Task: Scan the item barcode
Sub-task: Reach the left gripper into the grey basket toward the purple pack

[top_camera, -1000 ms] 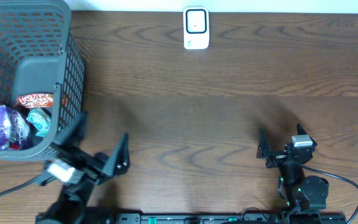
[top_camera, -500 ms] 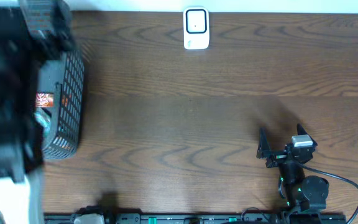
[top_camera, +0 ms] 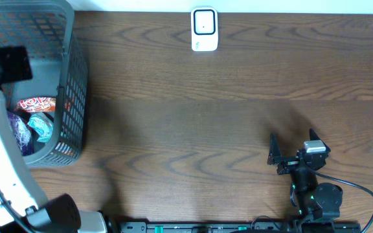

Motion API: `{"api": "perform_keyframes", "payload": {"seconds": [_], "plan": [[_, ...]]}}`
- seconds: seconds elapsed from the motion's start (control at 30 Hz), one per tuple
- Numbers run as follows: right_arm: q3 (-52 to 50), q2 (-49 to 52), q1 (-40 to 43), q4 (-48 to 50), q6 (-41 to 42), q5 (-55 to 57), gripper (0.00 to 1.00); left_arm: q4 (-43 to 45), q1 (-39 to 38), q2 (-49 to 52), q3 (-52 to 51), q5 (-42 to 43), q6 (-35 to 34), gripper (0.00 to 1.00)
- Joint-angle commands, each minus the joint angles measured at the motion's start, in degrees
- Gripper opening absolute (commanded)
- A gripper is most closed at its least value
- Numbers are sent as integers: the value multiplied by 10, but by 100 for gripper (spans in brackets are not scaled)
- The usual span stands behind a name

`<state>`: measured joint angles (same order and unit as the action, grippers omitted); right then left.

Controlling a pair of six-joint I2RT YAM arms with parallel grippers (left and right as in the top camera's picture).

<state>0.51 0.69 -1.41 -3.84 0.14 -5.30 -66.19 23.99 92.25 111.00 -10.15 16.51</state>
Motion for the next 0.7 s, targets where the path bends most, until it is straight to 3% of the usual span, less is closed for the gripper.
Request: {"api": "perform_keyframes", "payload": {"seconds": [0.0,0.1,0.3,0.67], "plan": [[-2,-3,-5,-2,-6,3,99,-24,33,25,-3,-11,-33,98],[-2,-3,-5,-2,-6,3,99,-48,62,47,-3,-11,-76,98],[-2,-3,-5,-2,-6,3,99,-73,82,77,-29,-11,-82,98],[-2,-3,-5,-2,-6,3,99,42,82,77,-215,-90,-67,98]]}}
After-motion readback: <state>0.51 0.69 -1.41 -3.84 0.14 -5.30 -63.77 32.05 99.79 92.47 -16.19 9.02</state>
